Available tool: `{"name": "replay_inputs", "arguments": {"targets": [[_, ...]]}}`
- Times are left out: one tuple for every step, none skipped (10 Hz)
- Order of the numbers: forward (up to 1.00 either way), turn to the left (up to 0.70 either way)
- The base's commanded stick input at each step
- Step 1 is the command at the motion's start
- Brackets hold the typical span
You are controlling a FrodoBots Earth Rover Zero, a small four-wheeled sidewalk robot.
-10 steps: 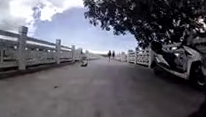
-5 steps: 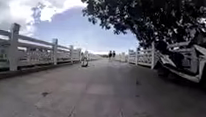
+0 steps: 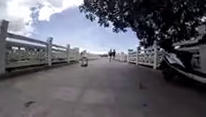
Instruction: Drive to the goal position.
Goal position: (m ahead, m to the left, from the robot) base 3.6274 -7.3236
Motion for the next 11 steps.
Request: {"name": "replay_inputs", "arguments": {"targets": [[0.7,0.0],[0.34,0.0],[0.7,0.0],[0.7,0.0],[0.7,0.0],[0.7,0.0],[0.7,0.0],[0.7,0.0],[0.7,0.0],[0.7,0.0],[0.7,0.0]]}}
